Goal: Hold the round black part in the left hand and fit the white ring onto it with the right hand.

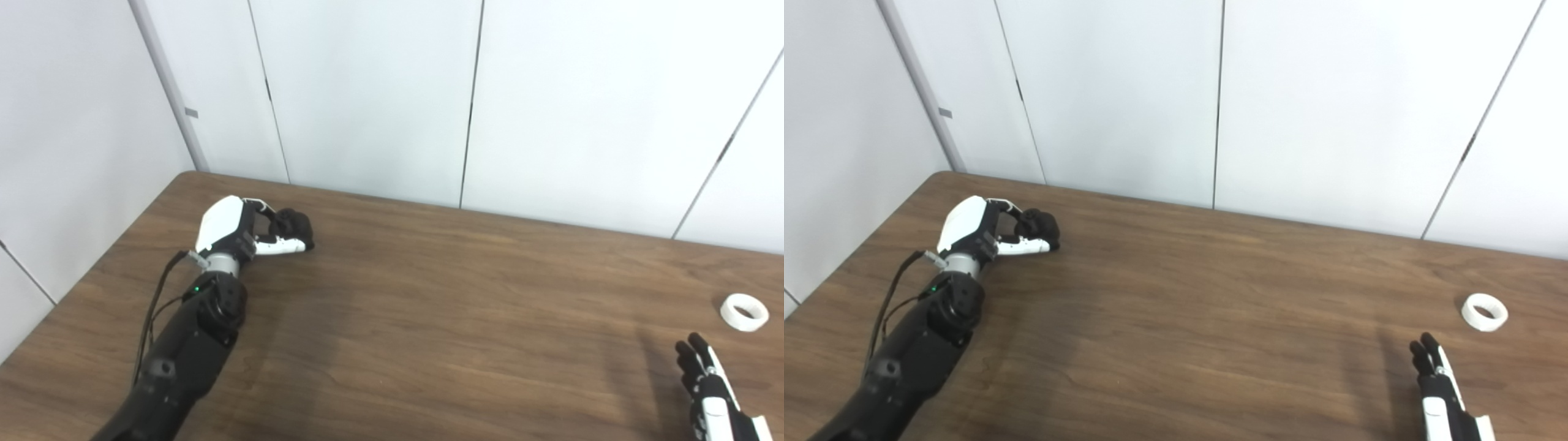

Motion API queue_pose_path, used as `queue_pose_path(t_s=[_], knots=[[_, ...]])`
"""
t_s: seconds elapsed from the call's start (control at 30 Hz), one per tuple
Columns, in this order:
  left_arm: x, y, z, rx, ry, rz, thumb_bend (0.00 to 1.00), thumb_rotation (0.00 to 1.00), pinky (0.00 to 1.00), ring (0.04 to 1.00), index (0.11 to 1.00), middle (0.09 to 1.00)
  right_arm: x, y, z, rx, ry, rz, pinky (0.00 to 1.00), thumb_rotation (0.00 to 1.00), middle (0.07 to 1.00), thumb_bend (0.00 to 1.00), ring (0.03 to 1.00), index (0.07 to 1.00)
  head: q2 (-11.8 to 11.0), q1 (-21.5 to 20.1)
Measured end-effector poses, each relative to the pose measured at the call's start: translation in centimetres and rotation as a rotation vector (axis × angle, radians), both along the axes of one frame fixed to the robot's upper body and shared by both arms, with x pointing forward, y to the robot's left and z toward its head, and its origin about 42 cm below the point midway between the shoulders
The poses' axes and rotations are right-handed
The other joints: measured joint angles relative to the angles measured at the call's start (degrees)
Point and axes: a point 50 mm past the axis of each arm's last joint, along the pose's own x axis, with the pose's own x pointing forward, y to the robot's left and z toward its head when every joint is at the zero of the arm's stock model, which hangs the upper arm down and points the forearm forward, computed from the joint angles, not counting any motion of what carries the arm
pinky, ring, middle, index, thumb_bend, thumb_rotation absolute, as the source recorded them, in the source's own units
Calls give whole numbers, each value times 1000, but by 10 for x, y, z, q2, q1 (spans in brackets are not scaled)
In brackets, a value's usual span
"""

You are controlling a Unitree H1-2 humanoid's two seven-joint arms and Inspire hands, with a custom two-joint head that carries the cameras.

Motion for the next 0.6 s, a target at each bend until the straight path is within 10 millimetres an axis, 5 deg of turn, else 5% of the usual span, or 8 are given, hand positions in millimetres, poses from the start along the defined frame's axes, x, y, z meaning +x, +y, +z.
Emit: queue_pose_path(t_s=[0.6], knots=[[-83, -94, 3, 65, -75, -268, 525, 55, 1000, 928, 484, 820, 2, 4, -6, 6, 5, -5, 1000, 1000, 941, 341, 955, 951, 11, -33]])
